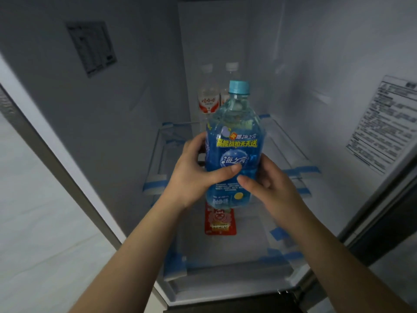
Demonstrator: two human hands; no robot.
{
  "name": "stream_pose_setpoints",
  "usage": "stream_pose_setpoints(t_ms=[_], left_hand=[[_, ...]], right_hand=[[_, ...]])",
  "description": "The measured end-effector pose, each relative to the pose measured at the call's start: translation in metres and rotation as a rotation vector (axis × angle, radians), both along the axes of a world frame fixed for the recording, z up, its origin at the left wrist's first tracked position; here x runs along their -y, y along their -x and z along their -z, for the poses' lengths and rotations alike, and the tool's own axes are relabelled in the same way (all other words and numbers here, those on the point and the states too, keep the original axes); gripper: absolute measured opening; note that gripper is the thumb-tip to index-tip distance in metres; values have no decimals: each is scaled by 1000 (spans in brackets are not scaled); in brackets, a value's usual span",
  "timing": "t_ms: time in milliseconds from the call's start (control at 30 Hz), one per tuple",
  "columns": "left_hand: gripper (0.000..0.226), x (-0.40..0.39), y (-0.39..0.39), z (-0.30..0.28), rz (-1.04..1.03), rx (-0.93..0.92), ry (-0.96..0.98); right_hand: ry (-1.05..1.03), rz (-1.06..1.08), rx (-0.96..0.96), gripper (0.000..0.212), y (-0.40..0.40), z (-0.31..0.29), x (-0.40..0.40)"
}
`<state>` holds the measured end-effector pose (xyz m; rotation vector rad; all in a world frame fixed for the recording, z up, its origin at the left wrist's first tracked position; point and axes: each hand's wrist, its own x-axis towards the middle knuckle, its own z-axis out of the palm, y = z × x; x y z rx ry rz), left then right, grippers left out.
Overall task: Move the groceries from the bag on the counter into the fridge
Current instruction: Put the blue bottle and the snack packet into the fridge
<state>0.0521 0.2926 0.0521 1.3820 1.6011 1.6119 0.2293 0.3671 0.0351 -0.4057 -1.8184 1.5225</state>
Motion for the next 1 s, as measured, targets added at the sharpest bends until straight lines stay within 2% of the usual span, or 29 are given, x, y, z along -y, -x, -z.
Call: stream_pose_setpoints(t_ms=[333, 733, 1000], left_hand=[[85, -48, 32, -2, -38, -101, 44], [89, -80, 47, 19, -75, 8, 72], [72, -92, 47, 26, -192, -26, 8]], right_hand=[[-30, 62, 33, 51, 39, 10, -53], [-26, 90, 78, 51, 58, 17, -85], [-254, 265, 134, 49, 75, 22, -98]])
